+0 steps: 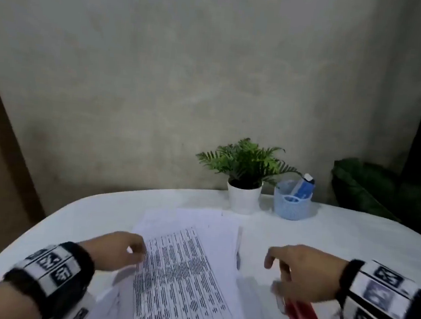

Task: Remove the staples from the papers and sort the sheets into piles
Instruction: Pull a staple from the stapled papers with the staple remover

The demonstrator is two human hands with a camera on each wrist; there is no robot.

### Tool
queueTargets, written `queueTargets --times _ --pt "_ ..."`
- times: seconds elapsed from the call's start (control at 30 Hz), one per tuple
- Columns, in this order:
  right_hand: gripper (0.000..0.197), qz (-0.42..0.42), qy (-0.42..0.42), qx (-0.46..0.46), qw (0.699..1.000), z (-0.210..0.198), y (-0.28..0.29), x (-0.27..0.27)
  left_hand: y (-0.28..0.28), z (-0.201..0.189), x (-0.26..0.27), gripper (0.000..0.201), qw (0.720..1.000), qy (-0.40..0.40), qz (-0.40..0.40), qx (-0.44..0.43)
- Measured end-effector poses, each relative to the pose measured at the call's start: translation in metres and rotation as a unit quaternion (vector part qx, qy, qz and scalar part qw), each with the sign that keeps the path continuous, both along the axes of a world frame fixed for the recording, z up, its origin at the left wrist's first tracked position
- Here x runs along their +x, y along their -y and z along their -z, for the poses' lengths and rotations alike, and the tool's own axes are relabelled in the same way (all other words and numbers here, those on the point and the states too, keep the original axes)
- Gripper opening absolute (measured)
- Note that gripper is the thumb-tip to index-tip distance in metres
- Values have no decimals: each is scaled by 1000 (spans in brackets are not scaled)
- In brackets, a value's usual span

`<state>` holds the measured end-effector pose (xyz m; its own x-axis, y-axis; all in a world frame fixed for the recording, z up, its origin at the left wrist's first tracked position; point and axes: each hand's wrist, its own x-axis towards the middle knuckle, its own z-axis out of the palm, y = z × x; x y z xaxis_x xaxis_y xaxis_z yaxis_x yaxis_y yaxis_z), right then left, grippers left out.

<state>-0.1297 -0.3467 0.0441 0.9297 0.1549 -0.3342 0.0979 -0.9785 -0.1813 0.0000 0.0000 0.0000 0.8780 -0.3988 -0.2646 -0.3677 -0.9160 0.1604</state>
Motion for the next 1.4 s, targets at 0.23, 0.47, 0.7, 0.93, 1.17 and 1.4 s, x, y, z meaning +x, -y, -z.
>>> queueTargets --times 0.23,0.47,0.7,0.93,1.17,1.4 --pt "63 84 26 -154 984 37 -3 12 5 31 31 55 991 30 -94 91" --pt "40 43 -32 -192 980 36 -6 21 12 46 52 75 991 33 -114 67" --pt "25 5 -76 -177 981 22 -19 32 15 23 59 37 984 132 -103 60" --pt "12 65 53 -49 995 -4 -21 21 9 -21 24 15 890 283 -127 -334" --pt "29 192 188 415 869 -22 -11 -8 14 -77 -50 15 798 164 -136 -563" --pt "29 169 181 527 813 -40 -29 -23 26 -69 -103 30 807 3 -217 -549"
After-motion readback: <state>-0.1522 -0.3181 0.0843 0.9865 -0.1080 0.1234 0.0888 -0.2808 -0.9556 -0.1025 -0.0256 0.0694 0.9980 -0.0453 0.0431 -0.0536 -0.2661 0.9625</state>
